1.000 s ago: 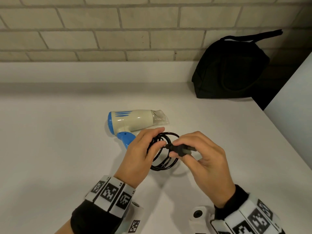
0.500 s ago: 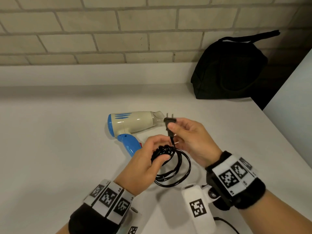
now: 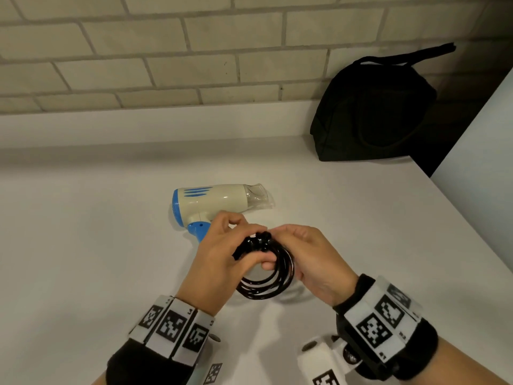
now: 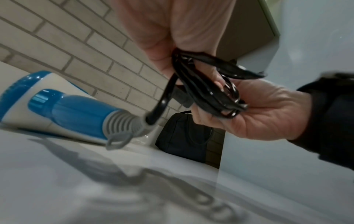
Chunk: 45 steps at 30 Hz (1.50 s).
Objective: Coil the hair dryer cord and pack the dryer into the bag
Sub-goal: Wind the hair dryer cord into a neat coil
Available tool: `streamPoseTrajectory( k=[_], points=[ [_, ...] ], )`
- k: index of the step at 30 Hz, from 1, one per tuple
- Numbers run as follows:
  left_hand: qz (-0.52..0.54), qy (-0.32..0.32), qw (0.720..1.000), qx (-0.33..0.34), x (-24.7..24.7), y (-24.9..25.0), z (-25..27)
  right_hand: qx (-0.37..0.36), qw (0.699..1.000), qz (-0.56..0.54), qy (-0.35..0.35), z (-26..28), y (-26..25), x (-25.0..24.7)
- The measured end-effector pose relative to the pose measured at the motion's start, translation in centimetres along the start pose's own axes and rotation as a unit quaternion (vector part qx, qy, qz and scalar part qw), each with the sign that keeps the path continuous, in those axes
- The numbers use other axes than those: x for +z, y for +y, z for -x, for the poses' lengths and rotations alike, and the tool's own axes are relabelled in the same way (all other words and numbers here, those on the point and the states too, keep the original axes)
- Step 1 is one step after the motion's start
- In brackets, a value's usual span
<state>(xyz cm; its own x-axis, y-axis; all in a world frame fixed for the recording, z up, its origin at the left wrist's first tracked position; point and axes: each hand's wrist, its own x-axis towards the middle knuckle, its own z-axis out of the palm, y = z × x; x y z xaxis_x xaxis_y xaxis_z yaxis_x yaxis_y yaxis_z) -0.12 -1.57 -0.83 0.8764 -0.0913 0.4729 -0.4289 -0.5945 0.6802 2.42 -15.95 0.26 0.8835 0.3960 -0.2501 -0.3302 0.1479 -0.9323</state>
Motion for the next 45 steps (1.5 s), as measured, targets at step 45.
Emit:
streamPoseTrajectory(
  k=[45],
  points=[
    [0.252,-0.119,0.931,-0.235,-0.3,0.6,-1.0,-0.389,0.833,0.383,0.092,1.2,2.8,-0.5]
  ],
)
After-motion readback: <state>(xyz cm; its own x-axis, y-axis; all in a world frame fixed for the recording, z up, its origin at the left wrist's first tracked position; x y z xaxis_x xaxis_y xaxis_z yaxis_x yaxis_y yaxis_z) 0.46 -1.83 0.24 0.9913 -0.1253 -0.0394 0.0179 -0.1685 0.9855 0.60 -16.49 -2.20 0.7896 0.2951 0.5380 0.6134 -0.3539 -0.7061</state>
